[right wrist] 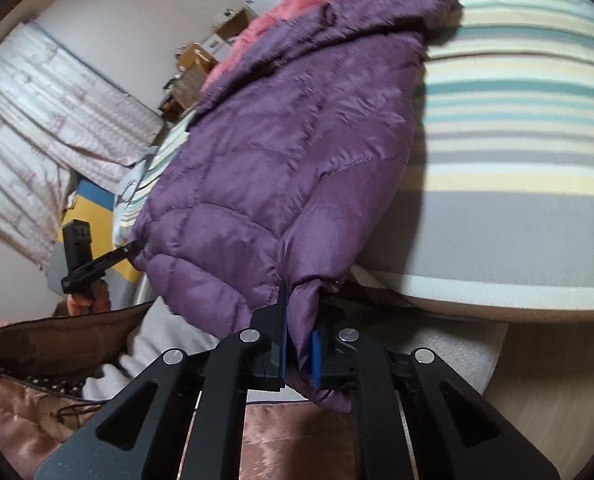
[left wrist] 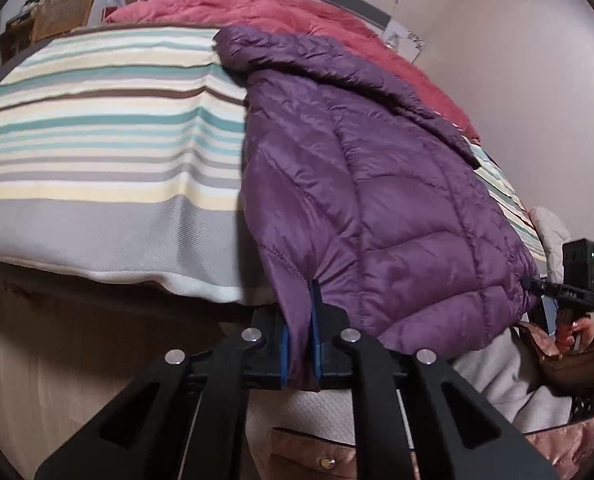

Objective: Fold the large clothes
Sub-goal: 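Lift the hem with both tools and fold it toward the collar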

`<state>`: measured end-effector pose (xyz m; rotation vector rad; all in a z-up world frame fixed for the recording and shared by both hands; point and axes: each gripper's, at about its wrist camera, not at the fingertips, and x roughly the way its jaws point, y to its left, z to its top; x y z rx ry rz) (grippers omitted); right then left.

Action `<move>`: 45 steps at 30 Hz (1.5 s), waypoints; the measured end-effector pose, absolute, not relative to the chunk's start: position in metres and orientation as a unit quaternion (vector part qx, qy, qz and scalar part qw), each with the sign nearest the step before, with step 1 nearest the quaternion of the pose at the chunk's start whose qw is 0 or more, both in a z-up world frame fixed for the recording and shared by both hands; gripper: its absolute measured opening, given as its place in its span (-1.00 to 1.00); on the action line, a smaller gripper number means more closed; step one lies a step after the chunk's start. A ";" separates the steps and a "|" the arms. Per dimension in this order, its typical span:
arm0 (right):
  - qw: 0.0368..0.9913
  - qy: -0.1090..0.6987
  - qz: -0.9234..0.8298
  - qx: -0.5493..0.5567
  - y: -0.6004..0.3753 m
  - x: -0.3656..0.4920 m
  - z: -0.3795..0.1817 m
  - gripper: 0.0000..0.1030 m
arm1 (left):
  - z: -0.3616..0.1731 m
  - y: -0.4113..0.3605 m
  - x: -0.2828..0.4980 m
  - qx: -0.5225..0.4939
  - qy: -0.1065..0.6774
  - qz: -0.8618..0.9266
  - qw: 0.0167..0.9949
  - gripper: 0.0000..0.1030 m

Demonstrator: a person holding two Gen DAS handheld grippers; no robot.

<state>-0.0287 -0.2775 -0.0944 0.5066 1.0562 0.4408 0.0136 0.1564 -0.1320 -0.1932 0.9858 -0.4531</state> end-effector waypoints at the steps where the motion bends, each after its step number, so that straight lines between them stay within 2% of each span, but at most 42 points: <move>1: 0.813 0.490 0.210 0.234 -0.277 -0.030 -0.091 -0.86 | -0.129 0.156 0.010 -0.091 0.463 -0.219 0.854 -0.90; 14: 0.827 0.387 0.294 0.282 -0.281 -0.030 -0.033 -0.89 | -0.078 0.181 -0.011 -0.187 0.389 -0.263 0.863 -0.92; 25: 0.821 0.302 0.330 0.354 -0.322 -0.028 0.001 -0.89 | -0.040 0.195 -0.005 -0.251 0.332 -0.287 0.863 -0.92; 33: 0.836 0.263 0.311 0.368 -0.350 0.022 0.027 -0.89 | -0.016 0.194 0.059 -0.299 0.319 -0.284 0.853 -0.91; 36: 0.841 0.256 0.301 0.370 -0.357 0.044 0.033 -0.89 | -0.006 0.183 0.093 -0.282 0.315 -0.276 0.863 -0.91; 45: 0.825 0.261 0.264 0.425 -0.376 0.124 0.023 -0.89 | 0.000 0.161 0.174 -0.282 0.328 -0.243 0.868 -0.90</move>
